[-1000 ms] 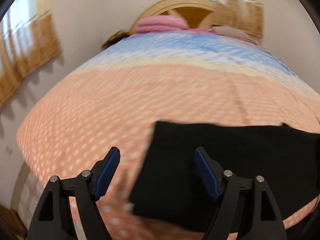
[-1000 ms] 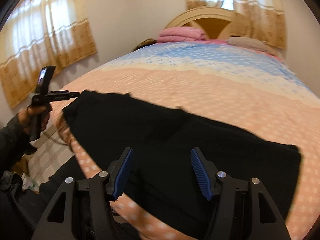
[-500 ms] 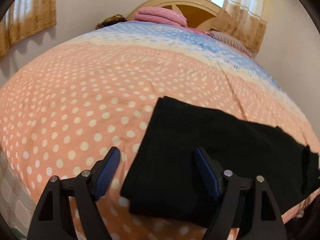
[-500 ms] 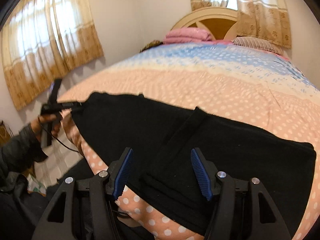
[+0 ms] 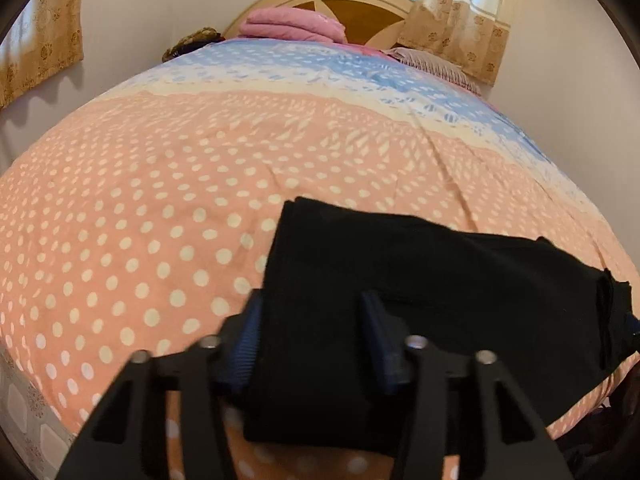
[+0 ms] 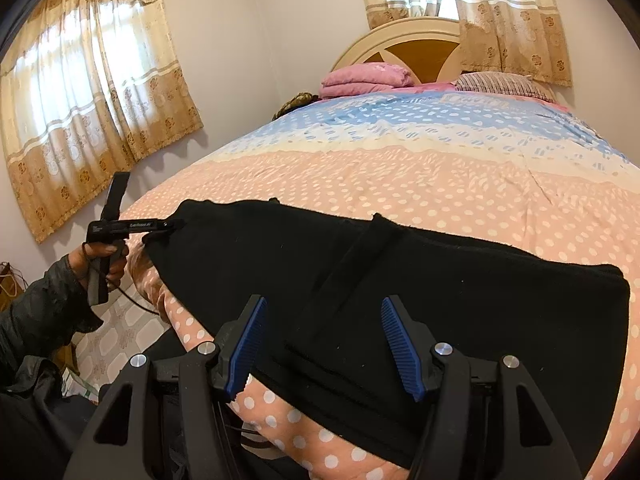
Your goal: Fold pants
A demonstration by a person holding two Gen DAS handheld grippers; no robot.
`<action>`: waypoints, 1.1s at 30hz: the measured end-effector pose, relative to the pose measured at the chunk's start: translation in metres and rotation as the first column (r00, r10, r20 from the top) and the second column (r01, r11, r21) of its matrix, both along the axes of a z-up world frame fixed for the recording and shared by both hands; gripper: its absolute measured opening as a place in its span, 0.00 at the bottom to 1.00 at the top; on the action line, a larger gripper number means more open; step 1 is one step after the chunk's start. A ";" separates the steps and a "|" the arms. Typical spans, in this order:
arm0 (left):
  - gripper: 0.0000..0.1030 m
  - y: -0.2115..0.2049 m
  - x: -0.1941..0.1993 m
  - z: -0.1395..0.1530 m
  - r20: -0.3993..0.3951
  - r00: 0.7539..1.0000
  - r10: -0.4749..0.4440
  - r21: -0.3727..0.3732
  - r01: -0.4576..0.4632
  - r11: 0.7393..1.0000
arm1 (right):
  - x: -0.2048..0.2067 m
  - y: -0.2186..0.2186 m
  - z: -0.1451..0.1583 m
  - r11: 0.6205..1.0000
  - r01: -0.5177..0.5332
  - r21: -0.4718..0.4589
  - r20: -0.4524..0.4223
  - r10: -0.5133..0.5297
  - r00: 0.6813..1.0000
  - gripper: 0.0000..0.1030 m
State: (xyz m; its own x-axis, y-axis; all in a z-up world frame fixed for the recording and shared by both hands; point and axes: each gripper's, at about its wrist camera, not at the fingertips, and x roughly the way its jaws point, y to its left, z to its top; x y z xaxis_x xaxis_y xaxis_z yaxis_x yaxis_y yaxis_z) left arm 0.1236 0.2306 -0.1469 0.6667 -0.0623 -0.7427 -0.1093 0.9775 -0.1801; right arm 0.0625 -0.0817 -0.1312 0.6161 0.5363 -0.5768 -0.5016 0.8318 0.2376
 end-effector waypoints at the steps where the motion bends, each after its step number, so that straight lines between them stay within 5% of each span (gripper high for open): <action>1: 0.29 0.004 -0.001 0.001 0.007 1.000 -0.001 -0.026 0.001 1.000 | 0.000 0.000 0.000 1.000 0.001 0.002 -0.002 -0.001 1.000 0.59; 5: 0.22 0.019 -0.008 0.000 0.032 0.999 0.023 -0.162 -0.017 0.987 | 0.001 0.000 -0.002 1.000 0.001 -0.002 -0.006 -0.001 1.000 0.59; 11: 0.20 0.012 -0.019 0.013 0.100 0.995 0.016 -0.163 0.001 0.987 | 0.002 -0.001 -0.002 1.000 0.009 0.001 -0.004 -0.009 1.000 0.59; 21: 0.20 -0.023 -0.036 0.076 0.235 0.970 -0.067 -0.218 0.120 0.969 | 0.003 -0.016 0.009 0.998 0.053 0.022 0.013 -0.053 0.998 0.59; 33: 0.20 -0.122 -0.036 0.128 0.315 0.902 -0.294 -0.306 0.390 0.869 | -0.016 -0.075 0.029 0.980 0.185 0.068 0.033 -0.188 0.982 0.60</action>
